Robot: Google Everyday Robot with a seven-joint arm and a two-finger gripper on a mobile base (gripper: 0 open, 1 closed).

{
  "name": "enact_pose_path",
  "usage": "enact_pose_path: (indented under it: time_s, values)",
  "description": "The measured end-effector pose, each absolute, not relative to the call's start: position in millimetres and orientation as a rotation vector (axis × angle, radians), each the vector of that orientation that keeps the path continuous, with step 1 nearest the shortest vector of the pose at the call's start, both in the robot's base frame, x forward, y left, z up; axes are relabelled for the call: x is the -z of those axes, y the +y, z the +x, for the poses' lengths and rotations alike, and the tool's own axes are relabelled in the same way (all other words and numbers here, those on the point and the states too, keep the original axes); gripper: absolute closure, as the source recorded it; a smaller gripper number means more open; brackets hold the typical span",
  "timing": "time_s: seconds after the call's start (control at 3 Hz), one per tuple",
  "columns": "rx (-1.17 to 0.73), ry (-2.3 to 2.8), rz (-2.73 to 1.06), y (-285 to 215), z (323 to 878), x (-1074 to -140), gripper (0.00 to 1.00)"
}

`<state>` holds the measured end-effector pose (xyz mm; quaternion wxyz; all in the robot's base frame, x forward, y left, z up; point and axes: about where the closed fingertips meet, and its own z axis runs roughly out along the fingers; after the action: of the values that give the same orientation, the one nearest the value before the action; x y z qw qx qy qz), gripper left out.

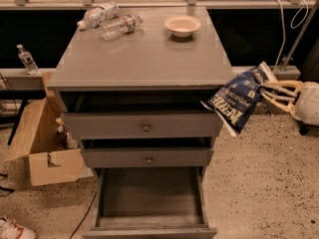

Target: Pick blue chip bag from bottom drawer and place on counter

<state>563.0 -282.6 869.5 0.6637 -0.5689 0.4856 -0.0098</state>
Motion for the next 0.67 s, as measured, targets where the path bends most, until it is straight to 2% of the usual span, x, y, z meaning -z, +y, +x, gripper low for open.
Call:
enact_pose_path:
  time_s: [0.67]
  values:
    - [-0.013, 1.133, -1.178, -260, 626, -927, 1.0]
